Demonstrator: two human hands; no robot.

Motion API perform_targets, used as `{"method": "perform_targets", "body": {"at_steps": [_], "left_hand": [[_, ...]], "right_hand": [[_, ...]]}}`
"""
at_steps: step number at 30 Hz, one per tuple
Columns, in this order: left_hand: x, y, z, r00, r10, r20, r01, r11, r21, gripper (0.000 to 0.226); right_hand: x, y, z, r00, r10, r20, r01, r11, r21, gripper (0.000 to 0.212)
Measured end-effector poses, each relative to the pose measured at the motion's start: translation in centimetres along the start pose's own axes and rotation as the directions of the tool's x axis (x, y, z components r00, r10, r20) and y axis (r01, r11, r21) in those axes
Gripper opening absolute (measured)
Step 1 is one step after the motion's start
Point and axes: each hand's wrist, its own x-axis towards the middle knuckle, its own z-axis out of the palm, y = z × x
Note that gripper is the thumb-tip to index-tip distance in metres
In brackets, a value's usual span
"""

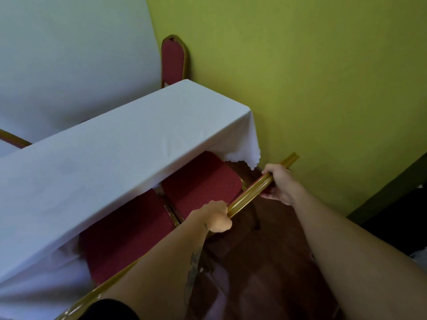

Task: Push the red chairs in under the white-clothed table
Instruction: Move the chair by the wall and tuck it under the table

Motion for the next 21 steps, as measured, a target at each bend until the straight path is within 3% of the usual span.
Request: {"method": "perform_targets", "body": {"at_steps": [5, 11, 21], "left_hand": [[1.5, -0.5, -0.7, 1.000, 0.006, 0.011, -0.005, 0.998, -0.067, 0.067], [2.7, -1.4, -2.1, 0.999, 0.033, 0.002, -0.032, 0.996, -0.082, 0.066], [5.0, -3.3, -1.9, 0.993, 0.041, -0.111, -0.059, 0.985, -0.162, 0.068]], "right_hand": [[1.2, -0.3, 0.7, 0.999, -0.026, -0.035, 0.025, 0.999, -0.020, 0.010], [2.3, -1.1, 2.0, 0.998, -0.048, -0.039, 0.047, 0.998, -0.029, 0.010], [4.1, -2.0, 3.5, 0.996, -0.076, -0.045, 0.075, 0.997, -0.031, 0.010]]}}
